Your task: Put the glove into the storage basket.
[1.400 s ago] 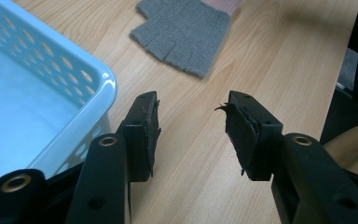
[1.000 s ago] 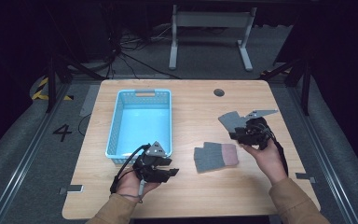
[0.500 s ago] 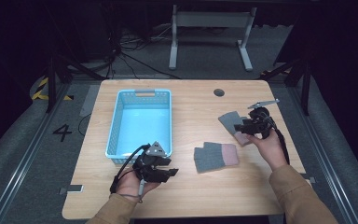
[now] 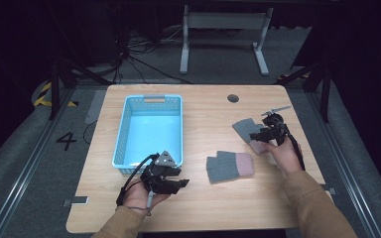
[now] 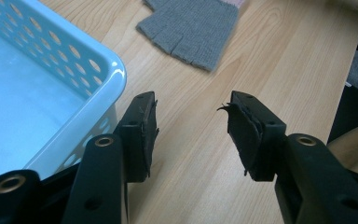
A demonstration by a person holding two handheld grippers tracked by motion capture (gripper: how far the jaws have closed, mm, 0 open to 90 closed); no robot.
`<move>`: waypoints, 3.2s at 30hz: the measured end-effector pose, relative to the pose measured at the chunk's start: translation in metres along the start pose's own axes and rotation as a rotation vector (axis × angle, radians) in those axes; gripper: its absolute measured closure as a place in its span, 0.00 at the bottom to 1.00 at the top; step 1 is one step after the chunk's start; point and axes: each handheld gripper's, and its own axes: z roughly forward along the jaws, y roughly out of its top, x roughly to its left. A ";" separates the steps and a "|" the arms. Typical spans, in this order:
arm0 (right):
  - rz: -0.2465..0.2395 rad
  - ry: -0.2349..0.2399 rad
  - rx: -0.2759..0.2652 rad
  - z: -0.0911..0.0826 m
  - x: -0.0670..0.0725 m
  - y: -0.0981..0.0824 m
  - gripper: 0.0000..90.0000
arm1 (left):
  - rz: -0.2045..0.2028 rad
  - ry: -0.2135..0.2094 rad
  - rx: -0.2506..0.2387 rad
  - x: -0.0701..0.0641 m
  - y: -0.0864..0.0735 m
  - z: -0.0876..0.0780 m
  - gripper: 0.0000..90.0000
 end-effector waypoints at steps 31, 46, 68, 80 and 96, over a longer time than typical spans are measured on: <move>0.055 -0.070 0.080 0.015 0.003 -0.001 0.61 | 0.003 -0.002 0.006 -0.002 0.000 0.002 0.58; 0.041 -0.070 0.086 0.010 0.010 0.001 0.87 | 0.004 -0.005 0.006 -0.002 0.000 0.003 0.58; -0.073 0.005 -0.022 -0.054 0.027 0.015 0.86 | 0.016 -0.010 0.010 -0.004 0.003 0.003 0.58; -0.199 0.077 -0.050 -0.078 0.051 0.020 0.85 | 0.023 -0.011 0.011 -0.006 0.004 0.004 0.59; -0.421 0.211 -0.022 -0.085 0.082 0.008 0.83 | 0.025 -0.019 0.011 -0.008 0.004 0.006 0.60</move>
